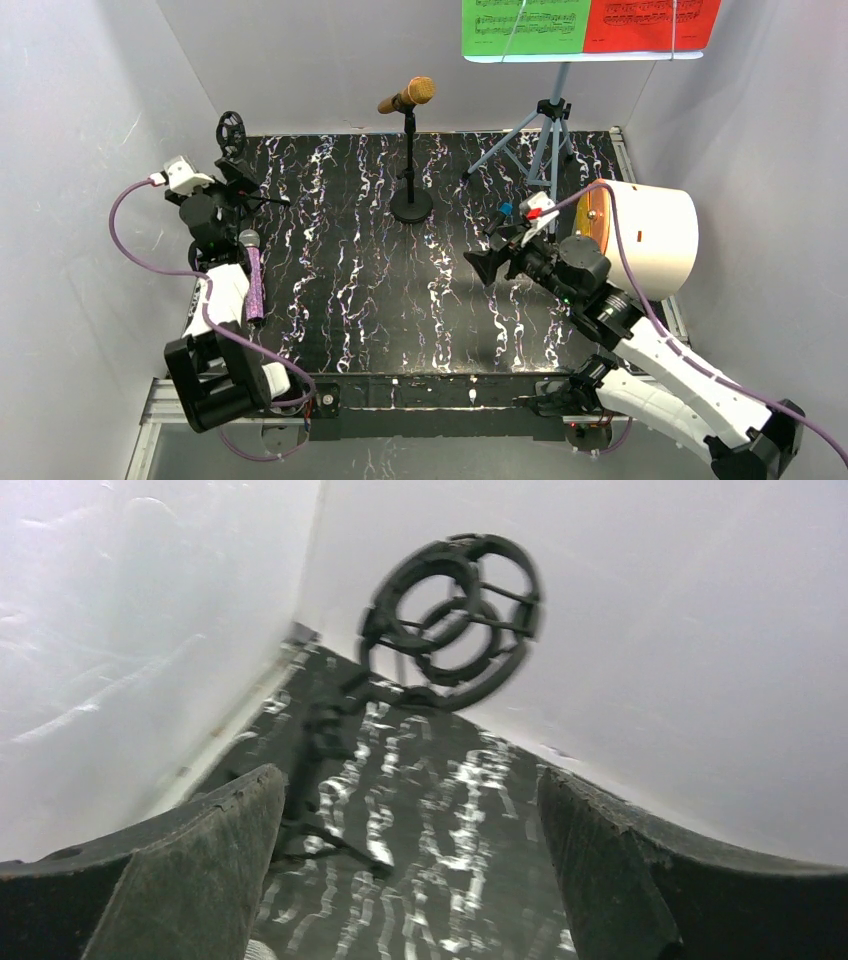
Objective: Pack up the instrument practice props
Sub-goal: Place the microphone stand at the center of the board, then move the microphone stand with the microphone to the center of the board.
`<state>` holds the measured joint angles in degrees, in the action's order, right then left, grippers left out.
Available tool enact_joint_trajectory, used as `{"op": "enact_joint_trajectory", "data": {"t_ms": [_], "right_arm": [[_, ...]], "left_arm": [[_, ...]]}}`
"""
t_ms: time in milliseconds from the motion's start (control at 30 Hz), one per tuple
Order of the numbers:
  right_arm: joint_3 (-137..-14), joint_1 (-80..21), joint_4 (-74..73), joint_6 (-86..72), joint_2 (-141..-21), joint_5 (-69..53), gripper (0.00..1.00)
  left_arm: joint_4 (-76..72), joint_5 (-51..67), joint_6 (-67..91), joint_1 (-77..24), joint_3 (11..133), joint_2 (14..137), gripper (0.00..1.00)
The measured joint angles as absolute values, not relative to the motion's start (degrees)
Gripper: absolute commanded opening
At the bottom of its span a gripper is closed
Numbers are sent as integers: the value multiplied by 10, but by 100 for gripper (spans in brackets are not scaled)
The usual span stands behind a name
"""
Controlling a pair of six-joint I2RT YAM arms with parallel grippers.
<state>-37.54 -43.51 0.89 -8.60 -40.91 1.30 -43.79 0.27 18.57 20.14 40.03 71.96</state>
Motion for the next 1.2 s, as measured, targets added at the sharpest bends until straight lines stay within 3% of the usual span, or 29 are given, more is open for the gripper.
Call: {"op": "enact_joint_trajectory", "data": {"t_ms": [200, 667, 933, 1200], "right_arm": [[-367, -435, 86, -87, -502, 20, 98], [-428, -427, 243, -79, -748, 39, 99], [-514, -401, 392, -77, -907, 38, 94], [-632, -387, 497, -71, -1056, 23, 89]], "left_arm": [[-314, 81, 239, 170, 408, 656, 98], [-70, 101, 208, -70, 454, 526, 98], [30, 99, 179, -126, 415, 406, 98], [104, 64, 120, -150, 407, 363, 98]]}}
